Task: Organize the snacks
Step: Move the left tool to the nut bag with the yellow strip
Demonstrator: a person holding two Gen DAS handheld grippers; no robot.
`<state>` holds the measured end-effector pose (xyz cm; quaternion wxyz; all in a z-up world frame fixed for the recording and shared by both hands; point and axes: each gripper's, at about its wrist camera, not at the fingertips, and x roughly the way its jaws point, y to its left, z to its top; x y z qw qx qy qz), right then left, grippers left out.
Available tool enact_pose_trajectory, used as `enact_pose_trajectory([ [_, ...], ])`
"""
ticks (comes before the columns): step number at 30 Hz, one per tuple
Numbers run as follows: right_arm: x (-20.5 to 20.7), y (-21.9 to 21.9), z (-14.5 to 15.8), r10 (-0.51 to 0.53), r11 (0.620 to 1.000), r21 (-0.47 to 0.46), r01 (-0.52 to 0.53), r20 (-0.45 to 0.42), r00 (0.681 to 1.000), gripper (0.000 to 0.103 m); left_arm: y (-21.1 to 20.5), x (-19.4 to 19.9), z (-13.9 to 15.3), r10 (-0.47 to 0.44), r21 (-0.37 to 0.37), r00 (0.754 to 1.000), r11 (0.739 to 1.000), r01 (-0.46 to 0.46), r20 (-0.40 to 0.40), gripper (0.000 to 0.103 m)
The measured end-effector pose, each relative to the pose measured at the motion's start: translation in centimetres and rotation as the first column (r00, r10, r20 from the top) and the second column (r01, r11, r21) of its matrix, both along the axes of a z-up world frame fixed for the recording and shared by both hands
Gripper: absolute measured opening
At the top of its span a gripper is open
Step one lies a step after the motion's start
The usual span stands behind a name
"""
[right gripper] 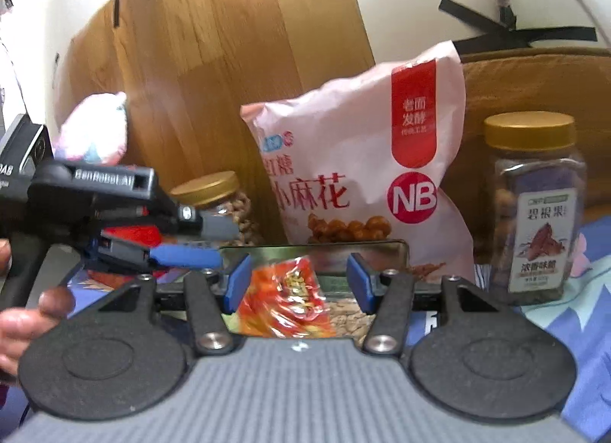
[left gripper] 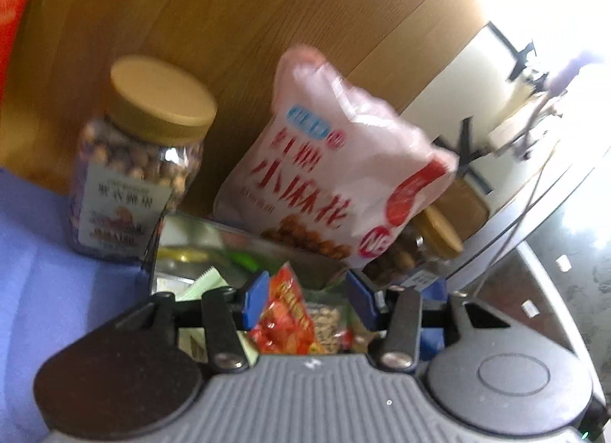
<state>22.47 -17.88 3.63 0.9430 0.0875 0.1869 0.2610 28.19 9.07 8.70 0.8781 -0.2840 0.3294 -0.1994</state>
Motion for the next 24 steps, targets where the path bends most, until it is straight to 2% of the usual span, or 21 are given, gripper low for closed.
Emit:
enact_pose_trajectory([
  [4, -3.0, -0.6, 0.6, 0.026, 0.999, 0.035, -0.026, 0.006, 1.000, 0.058, 0.6, -3.8, 1.7, -0.025, -0.002, 0.998, 1.000, 0.025, 0.064, 0.045],
  [8, -6.8, -1.3, -0.3, 0.090, 0.993, 0.081, -0.086, -0.047, 0.995, 0.058, 1.2, -9.2, 1.4, -0.062, 0.067, 0.993, 0.996, 0.055, 0.100, 0.048],
  [12, -10.4, -0.8, -2.0, 0.171, 0.984, 0.067, -0.163, -0.131, 0.977, 0.058, 2.9, -14.1, -1.9, -0.068, 0.118, 0.998, 0.991, 0.066, 0.012, 0.048],
  [16, -13.1, 0.2, -3.1, 0.233, 0.972, 0.040, -0.230, -0.203, 0.951, 0.058, 5.0, -18.1, -4.8, -0.026, 0.155, 0.997, 0.987, 0.036, -0.071, 0.048],
  [18, -13.8, 1.0, -3.4, 0.269, 0.962, 0.021, -0.272, -0.237, 0.933, 0.058, 6.1, -19.9, -5.6, -0.011, 0.142, 0.996, 0.990, 0.024, -0.091, 0.048],
  [20, -14.5, 2.1, -3.7, 0.294, 0.951, -0.017, -0.308, -0.255, 0.921, 0.058, 6.6, -21.2, -6.2, -0.010, 0.128, 0.995, 0.992, 0.023, -0.098, 0.054],
  [24, -15.1, 4.7, -3.8, 0.339, 0.917, -0.110, -0.382, -0.286, 0.896, 0.060, 6.6, -22.0, -7.5, -0.025, 0.095, 0.993, 0.995, 0.036, -0.119, 0.056],
])
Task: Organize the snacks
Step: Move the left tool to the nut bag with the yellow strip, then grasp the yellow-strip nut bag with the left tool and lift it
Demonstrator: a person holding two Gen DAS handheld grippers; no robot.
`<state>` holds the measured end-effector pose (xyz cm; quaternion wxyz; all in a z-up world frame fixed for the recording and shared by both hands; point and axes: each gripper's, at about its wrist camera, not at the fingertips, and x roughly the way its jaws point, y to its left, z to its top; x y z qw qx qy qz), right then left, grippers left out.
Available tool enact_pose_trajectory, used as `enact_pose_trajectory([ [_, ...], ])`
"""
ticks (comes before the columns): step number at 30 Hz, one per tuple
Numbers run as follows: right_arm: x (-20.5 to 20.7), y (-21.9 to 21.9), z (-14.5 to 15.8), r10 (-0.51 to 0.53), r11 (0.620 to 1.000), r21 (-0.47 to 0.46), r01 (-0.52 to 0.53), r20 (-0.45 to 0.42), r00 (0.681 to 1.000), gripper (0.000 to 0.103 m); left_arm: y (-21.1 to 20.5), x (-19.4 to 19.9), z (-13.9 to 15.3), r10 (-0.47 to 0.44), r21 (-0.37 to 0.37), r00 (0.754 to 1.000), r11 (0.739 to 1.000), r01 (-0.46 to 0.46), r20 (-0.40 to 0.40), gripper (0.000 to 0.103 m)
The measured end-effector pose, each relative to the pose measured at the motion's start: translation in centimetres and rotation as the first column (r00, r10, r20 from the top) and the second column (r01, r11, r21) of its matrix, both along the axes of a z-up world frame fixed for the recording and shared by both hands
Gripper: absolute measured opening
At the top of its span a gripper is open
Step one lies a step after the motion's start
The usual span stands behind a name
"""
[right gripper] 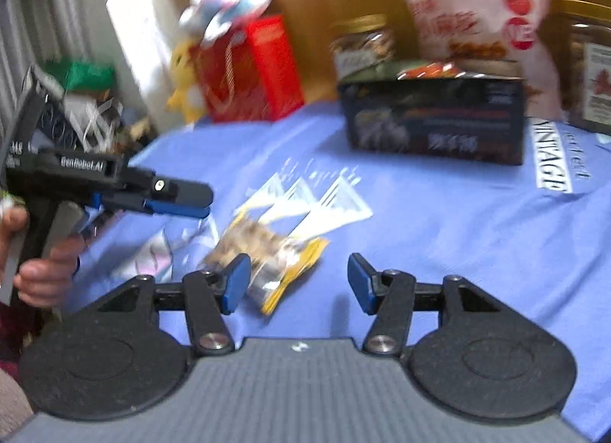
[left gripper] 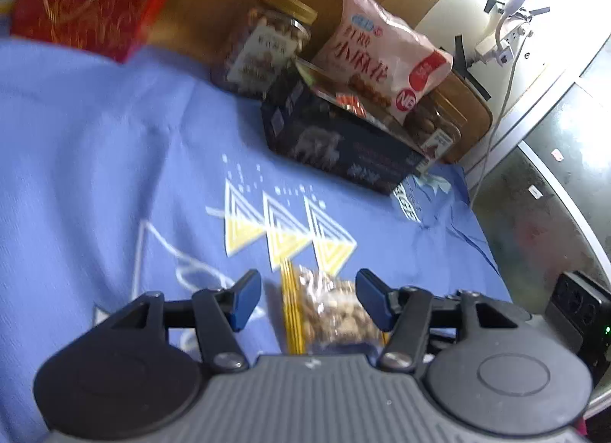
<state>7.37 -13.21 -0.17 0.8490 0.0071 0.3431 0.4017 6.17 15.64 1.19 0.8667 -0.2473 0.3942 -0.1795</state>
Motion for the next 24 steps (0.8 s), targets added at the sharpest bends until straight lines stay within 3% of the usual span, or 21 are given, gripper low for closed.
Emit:
enact_pose_trajectory([
  [6, -0.1, 3.2, -0.4, 0.101, 0.983, -0.157, -0.093, 0.045, 0.994, 0.063, -1.4, 0.1, -2.0, -0.055, -0.065, 0.998, 0.996, 0.053, -0.031, 0.054],
  [10, -0.3, 3.8, -0.3, 0.092, 0.976, -0.205, -0.069, 0.107, 0.990, 0.047, -2.6, 0.6, -1.9, -0.072, -0.067, 0.997, 0.995, 0.069, -0.042, 0.046],
  [15, 0.4, 2.0, 1.5, 0.025, 0.992, -0.122, -0.005, 0.164, 0.986, 0.045, -3.5, 1.6, 0.5, -0.093, -0.066, 0.996, 0.993, 0.093, 0.016, 0.046],
  [24, 3.2, -1.3, 5.0, -0.106, 0.993, -0.027, 0.118, 0.276, 0.955, 0.045, -6.8, 6.5, 5.4, -0.170, 0.001, 0.976, 0.985, 0.171, 0.133, 0.045],
])
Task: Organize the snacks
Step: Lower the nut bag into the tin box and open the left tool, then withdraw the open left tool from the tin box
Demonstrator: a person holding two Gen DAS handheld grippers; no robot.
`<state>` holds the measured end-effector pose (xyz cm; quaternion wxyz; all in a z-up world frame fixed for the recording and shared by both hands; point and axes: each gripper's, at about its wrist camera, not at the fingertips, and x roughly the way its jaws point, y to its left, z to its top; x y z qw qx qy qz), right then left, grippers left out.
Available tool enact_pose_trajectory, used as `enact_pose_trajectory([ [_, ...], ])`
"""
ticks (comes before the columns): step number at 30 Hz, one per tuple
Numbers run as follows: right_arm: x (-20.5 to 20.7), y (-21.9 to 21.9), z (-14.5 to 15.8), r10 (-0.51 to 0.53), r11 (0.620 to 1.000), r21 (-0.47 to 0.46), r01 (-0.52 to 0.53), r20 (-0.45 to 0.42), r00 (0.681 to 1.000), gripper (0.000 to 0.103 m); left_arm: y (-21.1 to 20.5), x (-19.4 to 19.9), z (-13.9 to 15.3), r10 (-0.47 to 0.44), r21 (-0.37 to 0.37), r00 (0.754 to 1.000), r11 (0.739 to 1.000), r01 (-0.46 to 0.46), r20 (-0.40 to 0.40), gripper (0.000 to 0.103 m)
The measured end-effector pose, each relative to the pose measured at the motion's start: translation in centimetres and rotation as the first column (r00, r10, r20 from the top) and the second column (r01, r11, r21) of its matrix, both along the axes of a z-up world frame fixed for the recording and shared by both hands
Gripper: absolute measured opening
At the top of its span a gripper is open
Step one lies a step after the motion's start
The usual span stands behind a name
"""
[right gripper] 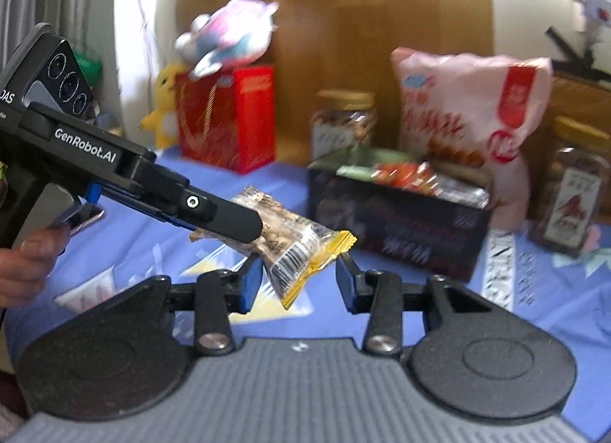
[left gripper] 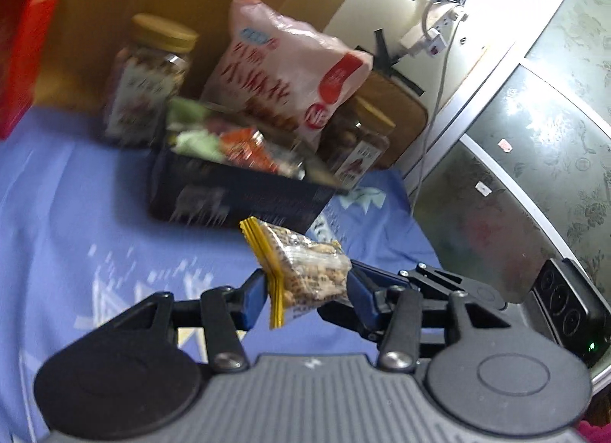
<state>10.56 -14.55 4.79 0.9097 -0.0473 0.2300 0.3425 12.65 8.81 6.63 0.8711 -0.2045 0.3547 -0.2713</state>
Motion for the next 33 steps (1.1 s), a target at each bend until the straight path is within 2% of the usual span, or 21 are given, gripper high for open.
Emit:
enact_pose_trajectory([
  [5, 3.3, -1.1, 0.9, -0.052, 0.999, 0.007, 0.052, 0.043, 0.998, 0.045, -1.6, 4.5, 1.3, -0.015, 0.009, 1.000, 1.000, 0.015, 0.025, 0.045],
  [9, 7.5, -1.8, 1.0, -0.091, 0.995, 0.030, 0.090, 0.043, 0.995, 0.045, -2.8, 9.0, 1.8, -0.011, 0.023, 0.999, 1.000, 0.010, 0.052, 0.045],
  [15, 12.3, -2.0, -0.5, -0.138, 0.990, 0.015, 0.138, 0.031, 0.990, 0.045, -3.5, 14.7, 0.1, 0.023, 0.015, 1.000, 1.000, -0.024, 0.018, 0.047],
  [19, 14.0, -2.1, -2.0, -0.158, 0.987, -0.002, 0.158, 0.024, 0.987, 0.048, -4.5, 16.7, -1.5, 0.043, 0.058, 0.999, 0.997, -0.042, -0.014, 0.046],
  [20, 14.2, -2.2, -2.1, -0.163, 0.987, 0.002, 0.163, 0.024, 0.986, 0.048, -4.6, 17.0, -1.7, 0.044, 0.064, 0.999, 0.997, -0.043, -0.018, 0.046],
  [22, 14.2, -2.7, -2.3, -0.182, 0.983, 0.017, 0.181, 0.027, 0.983, 0.057, -4.7, 17.2, -2.0, 0.055, 0.068, 0.998, 0.996, -0.054, -0.015, 0.047],
  [28, 12.5, -4.4, -0.9, -0.216, 0.973, 0.087, 0.212, 0.038, 0.976, 0.058, -4.4, 15.8, -0.5, 0.068, 0.059, 0.998, 0.996, -0.068, 0.017, 0.047],
  [33, 8.4, -5.8, 0.1, -0.226, 0.963, 0.160, 0.218, 0.035, 0.974, 0.058, -4.9, 11.4, 1.5, 0.054, 0.136, 0.995, 0.989, -0.066, 0.088, 0.047],
])
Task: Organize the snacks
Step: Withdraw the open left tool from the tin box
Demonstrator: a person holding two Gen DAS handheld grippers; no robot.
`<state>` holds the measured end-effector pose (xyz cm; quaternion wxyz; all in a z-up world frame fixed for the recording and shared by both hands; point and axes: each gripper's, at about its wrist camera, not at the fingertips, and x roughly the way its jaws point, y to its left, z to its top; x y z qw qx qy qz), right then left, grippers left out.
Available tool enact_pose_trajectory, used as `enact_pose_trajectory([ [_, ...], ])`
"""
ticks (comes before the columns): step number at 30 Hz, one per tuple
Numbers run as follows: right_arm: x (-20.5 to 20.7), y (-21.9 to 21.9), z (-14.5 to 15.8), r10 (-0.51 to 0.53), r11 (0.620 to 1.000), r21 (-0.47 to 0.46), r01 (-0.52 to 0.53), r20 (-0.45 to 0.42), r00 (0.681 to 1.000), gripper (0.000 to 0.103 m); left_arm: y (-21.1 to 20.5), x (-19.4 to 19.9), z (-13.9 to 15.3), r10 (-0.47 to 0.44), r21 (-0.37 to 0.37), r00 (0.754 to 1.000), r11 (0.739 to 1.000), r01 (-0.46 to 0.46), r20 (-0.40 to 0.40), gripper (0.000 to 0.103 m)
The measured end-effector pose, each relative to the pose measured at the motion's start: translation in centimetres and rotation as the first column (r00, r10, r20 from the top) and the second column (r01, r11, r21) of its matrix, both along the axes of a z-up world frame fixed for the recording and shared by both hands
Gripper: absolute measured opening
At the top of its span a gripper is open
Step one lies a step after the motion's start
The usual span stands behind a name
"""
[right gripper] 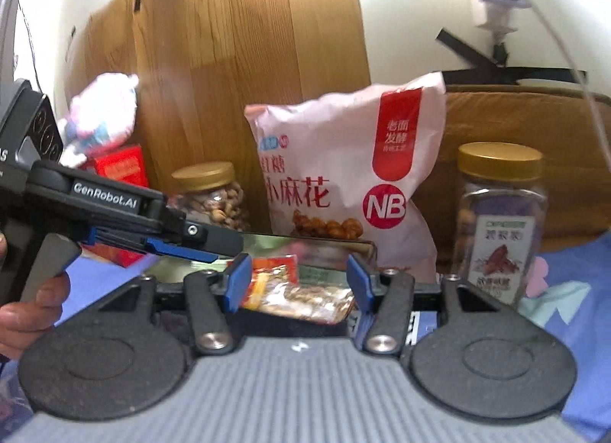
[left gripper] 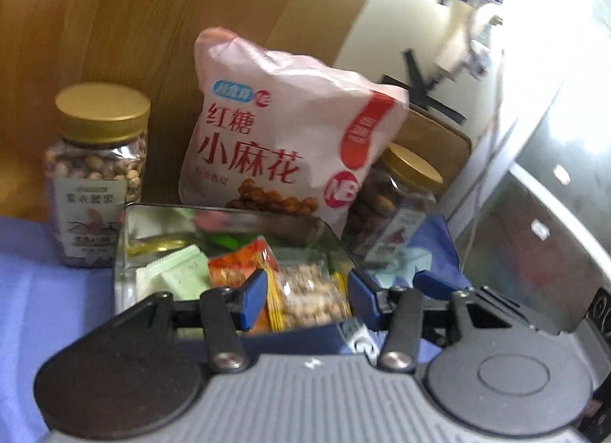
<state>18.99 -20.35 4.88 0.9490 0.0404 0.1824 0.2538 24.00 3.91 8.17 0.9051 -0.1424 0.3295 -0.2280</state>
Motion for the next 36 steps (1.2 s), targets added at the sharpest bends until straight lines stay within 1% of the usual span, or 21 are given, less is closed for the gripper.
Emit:
enact_pose_trajectory([
  [1, -0.9, -0.2, -0.1, -0.002, 1.000, 0.013, 0.002, -0.006, 1.000, 0.058, -0.2, -1.3, 0.2, 0.001, 0.032, 1.000, 0.999, -0.002, 0.014, 0.049],
  [4, -3.8, -0.8, -1.1, -0.005, 0.998, 0.056, 0.007, -0.045, 0.999, 0.058, -0.4, -5.0, 0.0, 0.008, 0.099, 0.999, 0.995, -0.012, 0.033, 0.049],
  [8, -7.5, -1.1, -2.9, -0.009, 0.996, 0.083, 0.018, -0.108, 0.994, 0.058, -0.6, -8.9, -1.7, 0.047, 0.169, 0.999, 0.984, -0.047, 0.006, 0.049],
  [10, -8.8, -1.0, -3.7, -0.010, 0.995, 0.093, 0.023, -0.142, 0.990, 0.058, -0.5, -10.1, -2.4, 0.066, 0.178, 0.998, 0.982, -0.063, -0.014, 0.049],
  [12, -9.8, -0.9, -4.4, -0.008, 0.994, 0.109, 0.028, -0.180, 0.984, 0.058, -0.6, -11.3, -3.1, 0.098, 0.216, 0.995, 0.972, -0.092, -0.016, 0.049],
  [14, -10.6, -0.8, -4.7, -0.006, 0.993, 0.118, 0.030, -0.202, 0.979, 0.058, -0.9, -12.4, -3.6, 0.129, 0.271, 0.992, 0.955, -0.123, -0.004, 0.049],
  [15, -11.1, -0.6, -4.9, -0.007, 0.992, 0.122, 0.033, -0.208, 0.978, 0.058, -1.0, -12.8, -3.7, 0.134, 0.284, 0.991, 0.950, -0.128, -0.001, 0.050],
  [17, -11.9, -0.5, -4.9, -0.008, 0.991, 0.129, 0.037, -0.212, 0.977, 0.058, -1.0, -13.6, -4.0, 0.149, 0.304, 0.989, 0.942, -0.143, 0.002, 0.056],
  [19, -12.6, -0.4, -4.8, -0.015, 0.990, 0.133, 0.043, -0.210, 0.978, 0.058, -0.9, -14.3, -4.3, 0.174, 0.325, 0.985, 0.931, -0.168, 0.009, 0.058],
  [21, -13.5, -0.2, -4.8, -0.026, 0.989, 0.138, 0.055, -0.206, 0.978, 0.058, -0.9, -14.7, -4.5, 0.190, 0.343, 0.982, 0.922, -0.183, 0.012, 0.059],
  [25, -14.3, -0.1, -4.9, -0.030, 0.988, 0.144, 0.061, -0.208, 0.978, 0.058, -0.7, -15.3, -4.8, 0.220, 0.368, 0.975, 0.906, -0.210, 0.016, 0.069],
  [28, -14.9, 0.1, -5.0, -0.031, 0.987, 0.146, 0.063, -0.211, 0.977, 0.059, -0.5, -15.6, -4.8, 0.239, 0.386, 0.971, 0.893, -0.231, 0.028, 0.071],
  [29, -15.1, 0.1, -5.0, -0.029, 0.988, 0.144, 0.061, -0.211, 0.977, 0.059, -0.5, -15.8, -4.9, 0.247, 0.396, 0.968, 0.886, -0.240, 0.034, 0.075],
  [33, -16.2, 0.4, -5.2, -0.025, 0.991, 0.125, 0.051, -0.203, 0.979, 0.059, -0.3, -16.2, -5.4, 0.274, 0.432, 0.960, 0.861, -0.269, 0.053, 0.077],
  [36, -17.1, 0.7, -5.2, -0.028, 0.993, 0.110, 0.050, -0.190, 0.981, 0.060, 0.0, -16.2, -6.1, 0.289, 0.446, 0.956, 0.850, -0.280, 0.050, 0.080],
])
